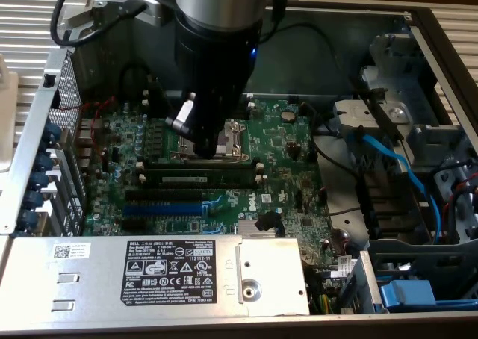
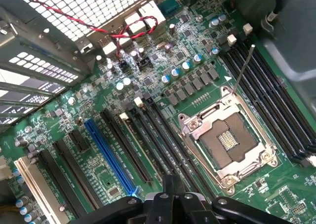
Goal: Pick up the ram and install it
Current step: 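Press down the ram until it locks into place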
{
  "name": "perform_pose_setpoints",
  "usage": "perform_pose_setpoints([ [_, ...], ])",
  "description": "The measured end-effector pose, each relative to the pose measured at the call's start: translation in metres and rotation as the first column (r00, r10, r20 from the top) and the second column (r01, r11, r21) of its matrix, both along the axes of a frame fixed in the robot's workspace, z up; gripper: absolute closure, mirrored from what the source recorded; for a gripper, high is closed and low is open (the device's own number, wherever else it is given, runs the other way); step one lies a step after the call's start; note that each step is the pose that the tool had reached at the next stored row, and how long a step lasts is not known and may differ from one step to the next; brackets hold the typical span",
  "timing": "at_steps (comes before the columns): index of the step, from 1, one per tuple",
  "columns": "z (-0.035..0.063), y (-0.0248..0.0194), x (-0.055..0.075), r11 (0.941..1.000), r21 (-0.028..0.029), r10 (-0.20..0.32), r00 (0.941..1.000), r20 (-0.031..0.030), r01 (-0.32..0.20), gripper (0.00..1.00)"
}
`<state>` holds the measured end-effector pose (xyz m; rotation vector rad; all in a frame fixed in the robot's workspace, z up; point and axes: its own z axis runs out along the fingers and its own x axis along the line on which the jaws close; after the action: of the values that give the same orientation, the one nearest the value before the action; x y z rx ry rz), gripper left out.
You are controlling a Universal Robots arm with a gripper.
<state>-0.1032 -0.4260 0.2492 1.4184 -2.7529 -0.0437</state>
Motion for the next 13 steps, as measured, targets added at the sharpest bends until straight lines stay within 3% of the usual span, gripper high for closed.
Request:
perform_pose_setpoints([
  [4, 0.0000, -0.0001, 0.0001, 0.9988, -0.0039, -0.049, 0.9988, 0.0001, 0.049, 0.90],
  [13, 0.0000, 0.0000, 0.0000, 0.9889, -0.0247, -0.147, 0.9892, 0.0022, 0.147, 0.90],
])
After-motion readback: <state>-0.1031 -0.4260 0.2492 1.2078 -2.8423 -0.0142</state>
